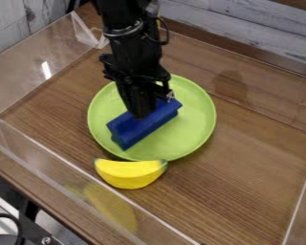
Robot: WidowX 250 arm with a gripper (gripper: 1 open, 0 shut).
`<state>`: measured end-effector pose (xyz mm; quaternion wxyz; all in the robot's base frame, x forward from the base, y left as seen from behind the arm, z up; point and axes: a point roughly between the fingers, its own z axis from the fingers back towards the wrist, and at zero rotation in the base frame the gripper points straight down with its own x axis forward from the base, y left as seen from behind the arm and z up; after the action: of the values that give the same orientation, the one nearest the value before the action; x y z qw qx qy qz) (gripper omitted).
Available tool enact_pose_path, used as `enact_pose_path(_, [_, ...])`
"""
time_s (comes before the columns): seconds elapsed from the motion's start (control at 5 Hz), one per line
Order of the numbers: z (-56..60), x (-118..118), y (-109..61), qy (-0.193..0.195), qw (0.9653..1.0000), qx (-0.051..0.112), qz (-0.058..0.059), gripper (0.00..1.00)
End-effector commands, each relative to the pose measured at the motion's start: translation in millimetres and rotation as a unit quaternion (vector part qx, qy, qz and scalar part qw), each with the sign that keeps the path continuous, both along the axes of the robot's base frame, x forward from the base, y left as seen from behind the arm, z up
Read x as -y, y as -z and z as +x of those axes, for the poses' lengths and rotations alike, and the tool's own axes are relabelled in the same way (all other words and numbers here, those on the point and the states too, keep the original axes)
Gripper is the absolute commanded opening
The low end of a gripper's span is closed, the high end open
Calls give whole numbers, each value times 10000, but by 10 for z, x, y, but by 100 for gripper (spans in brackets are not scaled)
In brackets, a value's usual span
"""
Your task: Remove the blue object from inside the green plate and put it on the table
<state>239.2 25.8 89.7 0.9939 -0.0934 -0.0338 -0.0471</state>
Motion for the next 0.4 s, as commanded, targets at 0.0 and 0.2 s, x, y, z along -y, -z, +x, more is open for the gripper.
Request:
enact_pose_path(0.0, [22, -52, -83, 4, 9999, 111, 21, 0])
enact_pose_path(0.2, [12, -87, -116, 5, 9999, 105, 26, 0])
